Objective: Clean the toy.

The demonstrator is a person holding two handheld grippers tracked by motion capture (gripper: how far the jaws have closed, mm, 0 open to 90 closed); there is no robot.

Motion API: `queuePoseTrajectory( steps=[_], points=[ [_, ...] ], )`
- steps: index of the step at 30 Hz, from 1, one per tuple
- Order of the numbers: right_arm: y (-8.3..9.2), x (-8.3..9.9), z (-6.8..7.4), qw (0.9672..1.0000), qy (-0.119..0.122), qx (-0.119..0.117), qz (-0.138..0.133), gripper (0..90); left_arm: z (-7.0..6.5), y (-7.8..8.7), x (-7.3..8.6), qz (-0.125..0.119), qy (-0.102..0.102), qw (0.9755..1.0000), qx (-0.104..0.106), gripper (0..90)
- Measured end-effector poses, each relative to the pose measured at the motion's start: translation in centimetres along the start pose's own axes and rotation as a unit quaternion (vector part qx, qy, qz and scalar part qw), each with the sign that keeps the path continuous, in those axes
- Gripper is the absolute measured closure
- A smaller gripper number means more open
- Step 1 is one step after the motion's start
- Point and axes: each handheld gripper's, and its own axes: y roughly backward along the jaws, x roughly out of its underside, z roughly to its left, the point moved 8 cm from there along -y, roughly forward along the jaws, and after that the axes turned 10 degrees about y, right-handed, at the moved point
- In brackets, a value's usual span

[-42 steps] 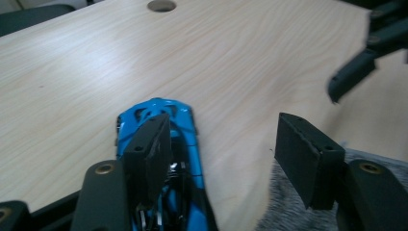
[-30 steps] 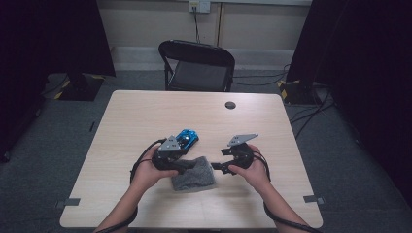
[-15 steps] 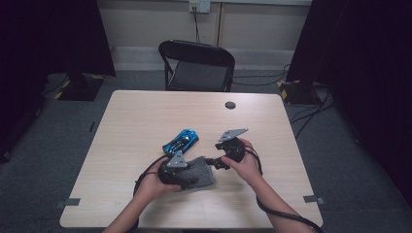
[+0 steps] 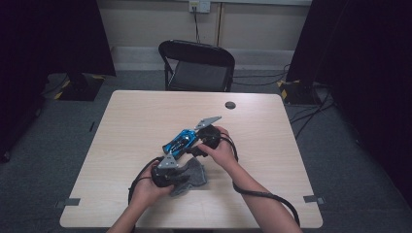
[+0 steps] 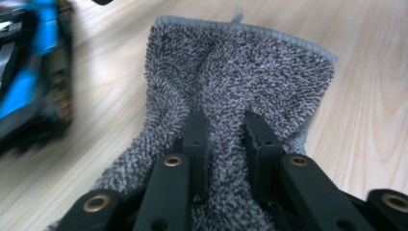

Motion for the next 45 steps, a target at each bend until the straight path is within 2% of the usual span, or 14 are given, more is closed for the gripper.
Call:
queuePoseTrajectory(
  steps=[3,8,11,13,15,17,22,24,27,29,30,33,40,45],
  points=[
    [-1.4,-0.9,-0.1,0.9999,0.009,-0.005,-0.003,19.9,1.0,1.6,0.1,-0.016,0.027,0.9995,-0.007,75.1],
    [-3.2,-1.6,-0.3,0.9998,0.012,-0.012,-0.001,19.9,2.0,3.7,0.7,-0.031,0.052,0.998,-0.019,74.9],
    [-4.3,-1.5,0.0,0.9995,0.022,-0.019,0.013,19.1,2.5,4.6,1.4,-0.031,0.068,0.997,-0.022,74.8],
    [-4.9,-1.5,0.0,0.9995,0.023,-0.019,0.012,19.1,2.7,4.9,1.8,-0.027,0.075,0.9965,-0.025,74.7],
    [-5.2,-1.7,0.1,0.9993,0.032,-0.02,0.005,19.1,2.9,5.3,2.2,-0.023,0.083,0.9959,-0.031,74.7],
    [-5.6,-1.7,0.1,0.9986,0.048,-0.018,0.014,18.3,3.4,6.0,2.5,-0.025,0.088,0.9949,-0.042,74.6],
    [-6.0,-1.7,0.2,0.9955,0.089,-0.011,0.031,16.5,5.3,7.9,3.3,-0.049,0.124,0.9884,-0.073,74.2],
    [-6.0,-1.7,0.2,0.9952,0.094,-0.014,0.026,16.0,6.3,8.5,3.7,-0.053,0.136,0.9848,-0.094,74.0],
    [-6.1,-1.6,0.1,0.9955,0.092,-0.016,0.016,15.0,7.3,8.7,3.9,-0.064,0.156,0.9802,-0.105,73.7],
    [-6.0,-1.5,0.0,0.996,0.086,-0.015,0.02,15.0,7.9,8.6,3.9,-0.068,0.164,0.9777,-0.112,73.7],
    [-5.9,-1.5,-0.1,0.9958,0.087,-0.016,0.023,14.7,8.0,8.5,3.9,-0.069,0.166,0.9772,-0.113,73.7],
    [-5.8,-1.2,-0.2,0.9942,0.101,-0.018,0.032,13.8,8.3,8.0,3.8,-0.069,0.164,0.9769,-0.118,73.3],
    [-6.3,-0.8,-0.7,0.9968,0.076,-0.024,0.01,3.4,8.7,7.1,3.9,-0.073,0.159,0.9763,-0.127,68.7],
    [-6.4,-0.5,-1.0,0.9976,0.062,-0.027,-0.012,0.4,8.7,6.6,3.8,-0.076,0.142,0.9789,-0.126,56.5]
  ],
)
